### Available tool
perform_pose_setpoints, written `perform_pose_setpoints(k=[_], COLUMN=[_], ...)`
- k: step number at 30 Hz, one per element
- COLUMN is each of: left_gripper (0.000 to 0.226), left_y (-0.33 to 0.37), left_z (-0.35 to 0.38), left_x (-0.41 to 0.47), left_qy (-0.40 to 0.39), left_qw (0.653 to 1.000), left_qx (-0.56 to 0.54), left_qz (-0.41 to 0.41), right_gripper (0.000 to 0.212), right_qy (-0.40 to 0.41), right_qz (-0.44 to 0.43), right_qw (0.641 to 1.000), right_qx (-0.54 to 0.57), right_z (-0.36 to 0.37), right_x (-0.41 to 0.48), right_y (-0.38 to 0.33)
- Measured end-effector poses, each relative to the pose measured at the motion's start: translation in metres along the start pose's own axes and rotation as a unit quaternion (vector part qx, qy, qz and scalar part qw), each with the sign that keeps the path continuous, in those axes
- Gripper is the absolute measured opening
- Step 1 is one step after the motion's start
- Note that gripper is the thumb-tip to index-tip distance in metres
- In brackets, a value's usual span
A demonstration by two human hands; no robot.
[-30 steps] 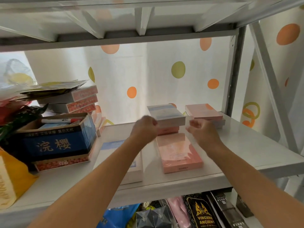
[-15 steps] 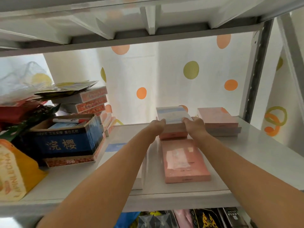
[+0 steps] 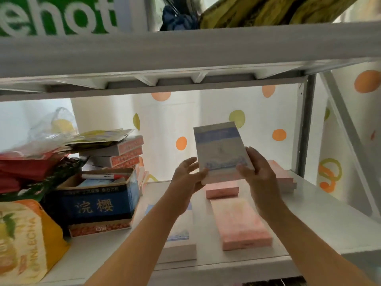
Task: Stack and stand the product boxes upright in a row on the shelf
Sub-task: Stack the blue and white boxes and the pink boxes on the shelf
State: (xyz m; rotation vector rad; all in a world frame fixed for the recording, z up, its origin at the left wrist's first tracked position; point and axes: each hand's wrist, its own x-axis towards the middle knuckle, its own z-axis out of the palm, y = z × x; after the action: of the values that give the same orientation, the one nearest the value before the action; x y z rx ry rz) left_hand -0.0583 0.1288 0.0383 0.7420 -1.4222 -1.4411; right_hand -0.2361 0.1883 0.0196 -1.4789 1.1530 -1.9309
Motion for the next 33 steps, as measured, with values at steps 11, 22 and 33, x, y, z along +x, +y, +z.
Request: perform_pose_setpoints(k=[11, 22, 33], left_gripper=[0.057, 0.049, 0.050], left_y=[-0.001, 0.008, 0.016], left_z=[-0.026, -0.045, -0.056], left_x=[-0.050, -0.065, -0.068], left_qy=[-0.010, -0.003, 0.008], left_qw=[0.998, 0.997, 0.997], left_qx=[0.040, 0.035, 0.035], left_qz=[0.050, 0.062, 0.065], right_gripper=[0.057, 0.050, 0.054], right_qy=[0.018, 0.020, -0.003], right_qz=[0.095, 0.081, 0.075], right_qw=[0.995, 0.996, 0.997], right_qx=[0.013, -0.016, -0.001], right_z=[0.037, 0.057, 0.068], right_x=[-0.061, -0.069, -0.065], right_y=[-0.016, -0.025, -0.025])
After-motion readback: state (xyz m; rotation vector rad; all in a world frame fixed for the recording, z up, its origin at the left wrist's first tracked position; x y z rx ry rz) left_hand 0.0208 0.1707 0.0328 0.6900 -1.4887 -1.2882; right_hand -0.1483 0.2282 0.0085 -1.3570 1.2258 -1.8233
